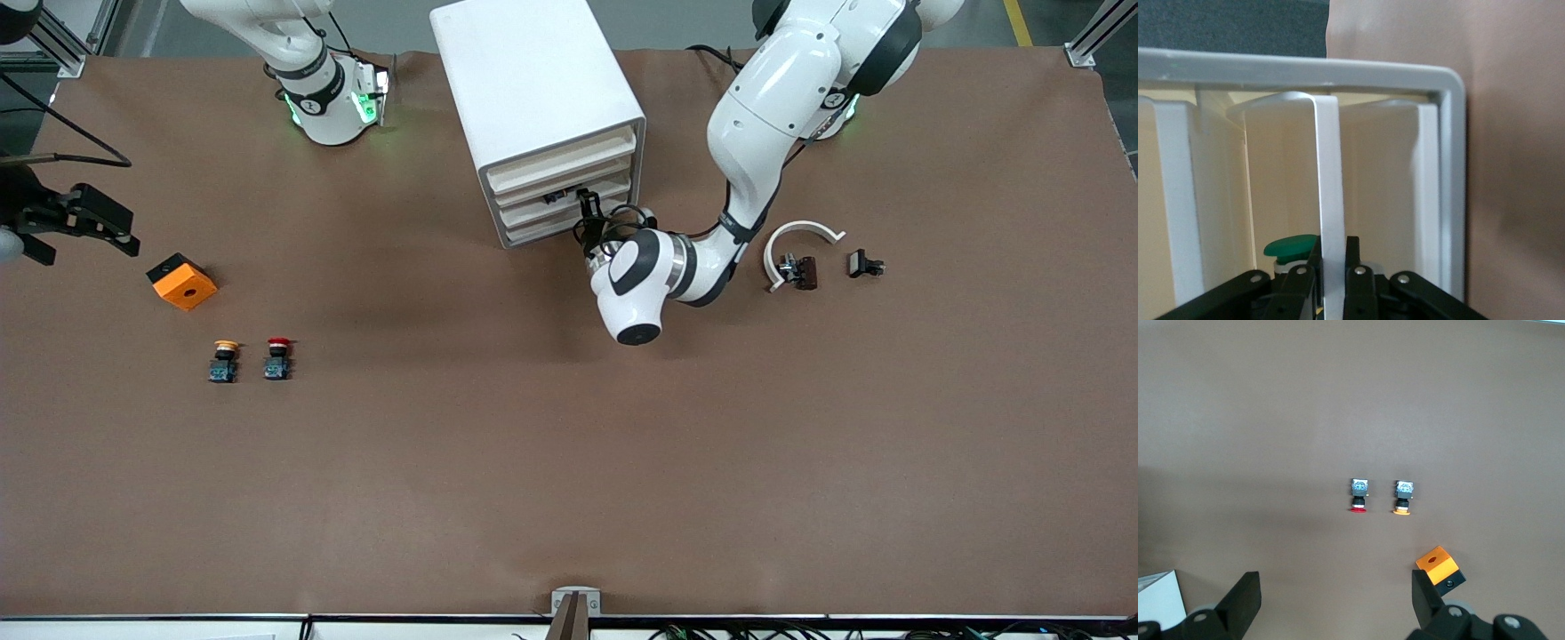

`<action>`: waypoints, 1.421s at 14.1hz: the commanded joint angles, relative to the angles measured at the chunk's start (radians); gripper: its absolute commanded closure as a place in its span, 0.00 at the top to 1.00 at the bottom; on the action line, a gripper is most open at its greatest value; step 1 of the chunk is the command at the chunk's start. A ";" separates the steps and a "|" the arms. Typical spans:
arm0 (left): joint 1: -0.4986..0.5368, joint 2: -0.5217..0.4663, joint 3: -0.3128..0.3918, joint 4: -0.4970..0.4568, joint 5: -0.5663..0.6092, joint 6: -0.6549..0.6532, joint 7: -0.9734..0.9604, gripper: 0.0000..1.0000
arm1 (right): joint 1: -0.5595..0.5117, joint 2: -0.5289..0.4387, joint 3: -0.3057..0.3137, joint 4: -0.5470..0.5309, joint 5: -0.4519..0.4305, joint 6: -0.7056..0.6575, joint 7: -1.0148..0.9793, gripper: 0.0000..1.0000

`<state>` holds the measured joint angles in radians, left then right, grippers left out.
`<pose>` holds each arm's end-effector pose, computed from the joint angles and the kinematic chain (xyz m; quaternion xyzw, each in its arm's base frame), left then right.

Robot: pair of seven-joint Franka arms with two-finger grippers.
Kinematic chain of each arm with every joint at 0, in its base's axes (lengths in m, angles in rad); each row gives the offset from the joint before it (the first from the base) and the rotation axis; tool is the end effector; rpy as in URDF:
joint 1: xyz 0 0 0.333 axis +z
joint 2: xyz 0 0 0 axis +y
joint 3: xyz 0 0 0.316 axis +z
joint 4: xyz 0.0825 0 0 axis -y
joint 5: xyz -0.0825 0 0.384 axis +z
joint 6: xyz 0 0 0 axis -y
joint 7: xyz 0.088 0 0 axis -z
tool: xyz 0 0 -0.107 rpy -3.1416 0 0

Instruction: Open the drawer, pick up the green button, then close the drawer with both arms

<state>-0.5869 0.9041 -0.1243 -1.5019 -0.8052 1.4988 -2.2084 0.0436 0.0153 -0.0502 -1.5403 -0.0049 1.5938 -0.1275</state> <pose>0.4215 -0.4587 0.1335 -0.4920 -0.6544 0.4550 0.3503 0.5620 -0.0040 0.6325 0.9980 0.0604 0.0189 0.0041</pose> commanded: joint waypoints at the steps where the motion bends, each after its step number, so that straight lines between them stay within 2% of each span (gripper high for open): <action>1: 0.027 0.009 0.037 0.067 -0.003 0.003 0.001 0.00 | 0.009 0.015 -0.003 0.015 0.016 -0.003 0.003 1.00; 3: 0.061 0.012 0.046 0.113 -0.005 0.003 0.004 0.00 | 0.053 0.026 -0.003 0.015 0.016 -0.006 0.040 1.00; 7: 0.137 0.021 0.046 0.161 -0.006 0.017 0.030 0.01 | 0.260 0.070 -0.003 0.014 0.014 -0.009 0.539 1.00; 8: 0.145 0.022 0.046 0.161 -0.006 0.029 0.041 0.08 | 0.313 0.089 -0.003 0.014 0.014 -0.008 0.648 1.00; 9: 0.148 0.022 0.048 0.163 -0.006 0.035 0.055 0.29 | 0.376 0.113 -0.003 0.014 0.016 -0.003 0.769 1.00; 10: 0.153 0.022 0.051 0.163 -0.005 0.037 0.064 0.55 | 0.424 0.136 -0.002 0.014 0.020 0.001 0.877 1.00; 12: 0.174 0.013 0.055 0.164 -0.005 0.035 0.069 0.88 | 0.527 0.178 -0.002 0.012 0.034 0.076 1.096 1.00; 13: 0.183 0.010 0.055 0.176 -0.005 0.034 0.067 1.00 | 0.562 0.208 -0.003 0.012 0.045 0.104 1.180 1.00; 15: 0.187 0.004 0.080 0.213 0.014 0.029 0.067 1.00 | 0.626 0.270 -0.003 0.011 0.077 0.170 1.334 1.00; 18: 0.182 -0.021 0.204 0.276 0.073 0.032 0.090 1.00 | 0.722 0.353 -0.003 0.008 0.089 0.247 1.578 1.00; 20: 0.182 -0.046 0.280 0.288 0.102 0.037 0.220 1.00 | 0.775 0.397 -0.003 0.006 0.091 0.302 1.716 1.00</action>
<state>-0.4013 0.8908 0.0944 -1.2267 -0.7385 1.5386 -2.0782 0.7679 0.3748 -0.0382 -1.5483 0.0734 1.8644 1.4635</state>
